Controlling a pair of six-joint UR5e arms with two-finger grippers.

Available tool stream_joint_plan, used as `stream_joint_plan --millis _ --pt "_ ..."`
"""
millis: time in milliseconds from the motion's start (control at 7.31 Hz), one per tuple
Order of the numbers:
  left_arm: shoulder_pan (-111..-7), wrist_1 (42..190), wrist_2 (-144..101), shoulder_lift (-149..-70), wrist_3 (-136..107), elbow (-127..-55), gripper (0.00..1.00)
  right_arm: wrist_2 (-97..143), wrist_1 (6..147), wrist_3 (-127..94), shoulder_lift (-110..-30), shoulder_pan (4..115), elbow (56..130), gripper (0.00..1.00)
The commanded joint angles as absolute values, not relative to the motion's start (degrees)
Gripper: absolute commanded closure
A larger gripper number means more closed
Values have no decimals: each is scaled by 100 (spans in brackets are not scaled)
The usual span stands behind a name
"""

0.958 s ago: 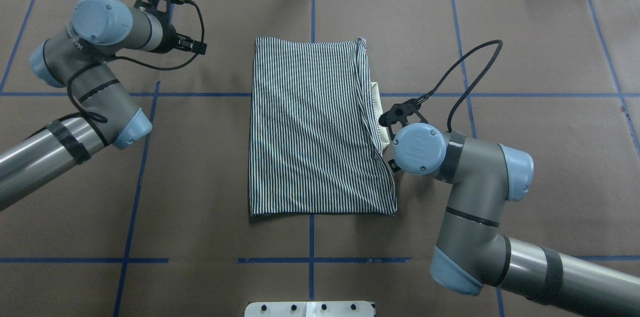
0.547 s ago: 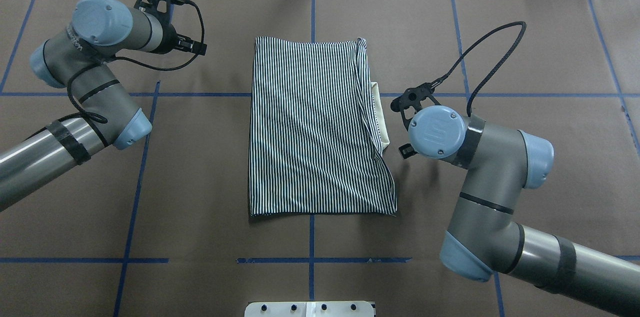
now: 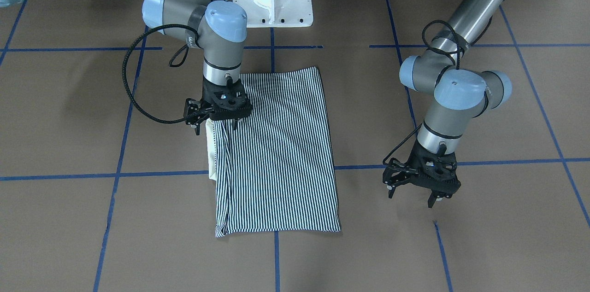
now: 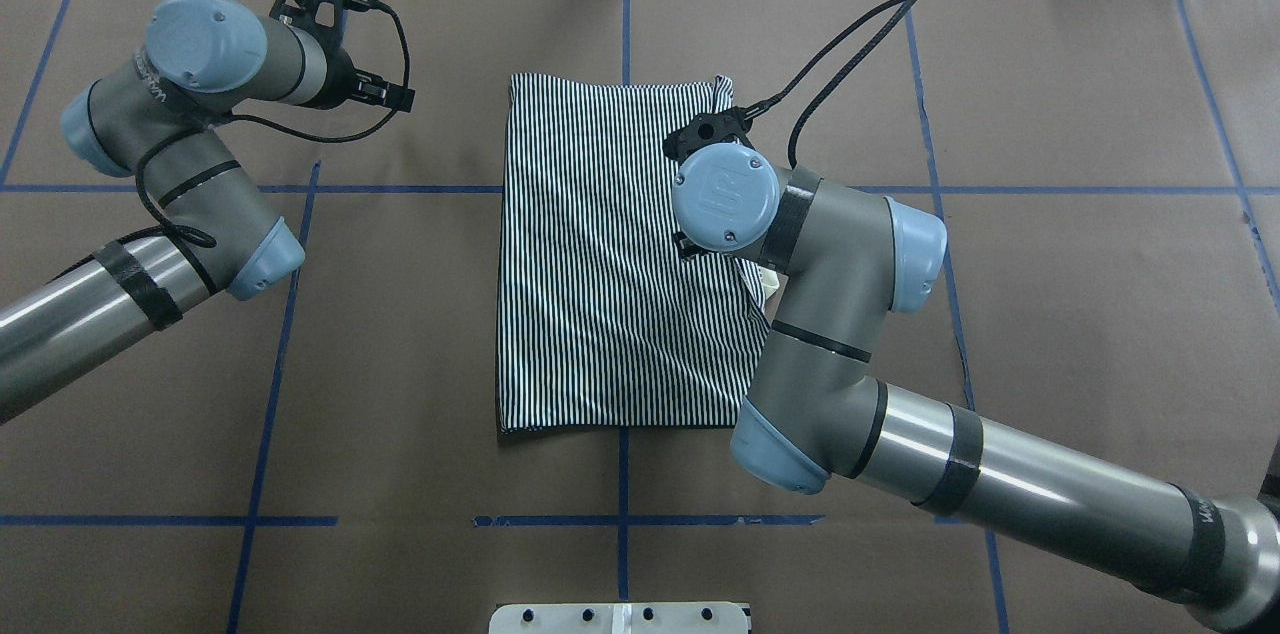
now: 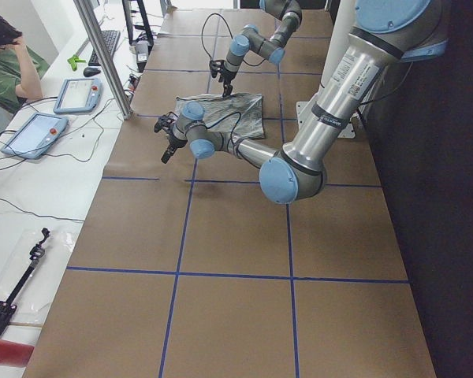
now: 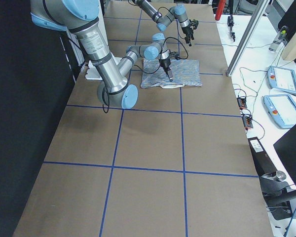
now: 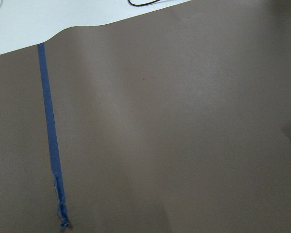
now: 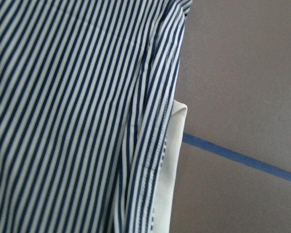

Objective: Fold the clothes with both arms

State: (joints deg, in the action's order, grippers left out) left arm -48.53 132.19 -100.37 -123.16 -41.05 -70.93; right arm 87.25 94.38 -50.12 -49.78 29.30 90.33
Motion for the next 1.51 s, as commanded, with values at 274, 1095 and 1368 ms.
stream_joint_plan --millis 274,1095,1368 --pt "-4852 13219 -10037 -12313 -4104 -7093 0 8727 9009 -4967 -5018 2935 8552 0" --pt "-4843 13219 -10037 -12322 -4104 -7093 0 9043 9009 -3554 -6035 3742 9051 0" --pt "-4843 13219 -10037 -12322 -4104 -7093 0 9141 8983 -3515 -6082 3841 9044 0"
